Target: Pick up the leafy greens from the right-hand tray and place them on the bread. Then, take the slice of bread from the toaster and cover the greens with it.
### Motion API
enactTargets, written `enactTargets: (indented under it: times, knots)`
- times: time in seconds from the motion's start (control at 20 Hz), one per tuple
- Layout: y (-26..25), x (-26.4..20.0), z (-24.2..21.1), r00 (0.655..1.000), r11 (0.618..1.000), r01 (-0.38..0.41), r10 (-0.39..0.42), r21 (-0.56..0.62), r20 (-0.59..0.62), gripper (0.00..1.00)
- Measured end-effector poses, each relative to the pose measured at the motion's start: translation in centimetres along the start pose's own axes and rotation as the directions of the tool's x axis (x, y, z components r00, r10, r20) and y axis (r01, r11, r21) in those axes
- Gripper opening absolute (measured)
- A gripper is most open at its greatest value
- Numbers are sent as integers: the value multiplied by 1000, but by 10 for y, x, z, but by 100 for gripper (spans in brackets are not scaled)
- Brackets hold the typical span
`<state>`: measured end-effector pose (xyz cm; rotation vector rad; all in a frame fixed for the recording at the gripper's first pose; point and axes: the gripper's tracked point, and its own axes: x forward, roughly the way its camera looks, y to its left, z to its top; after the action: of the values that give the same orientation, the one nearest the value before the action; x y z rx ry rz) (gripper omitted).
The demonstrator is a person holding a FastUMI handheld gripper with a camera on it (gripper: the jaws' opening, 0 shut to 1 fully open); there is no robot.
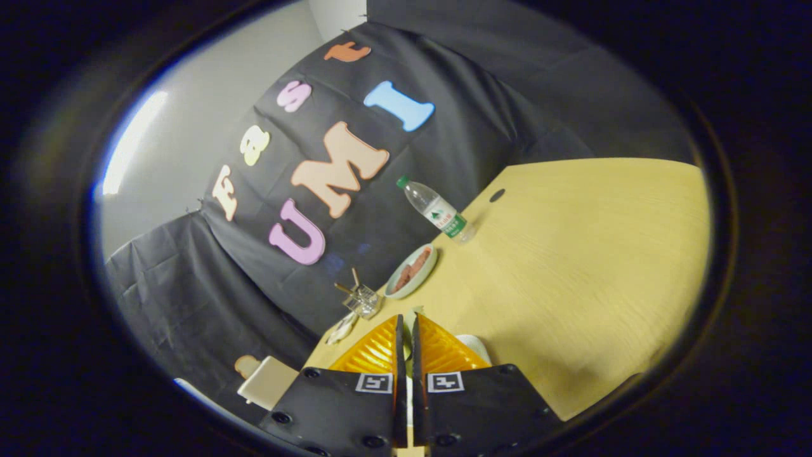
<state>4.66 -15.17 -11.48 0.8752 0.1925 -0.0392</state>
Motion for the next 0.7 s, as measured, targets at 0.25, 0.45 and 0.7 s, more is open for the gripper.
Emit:
enactTargets:
  times: [0.25, 0.45, 0.7]
  knots:
    - [61, -6, 1, 983, 985, -169, 165, 40, 79, 6]
    - [103, 1, -26, 965, 961, -260, 255, 91, 64, 6]
    - [159, 11, -69, 926, 901, -375, 376, 216, 39, 6]
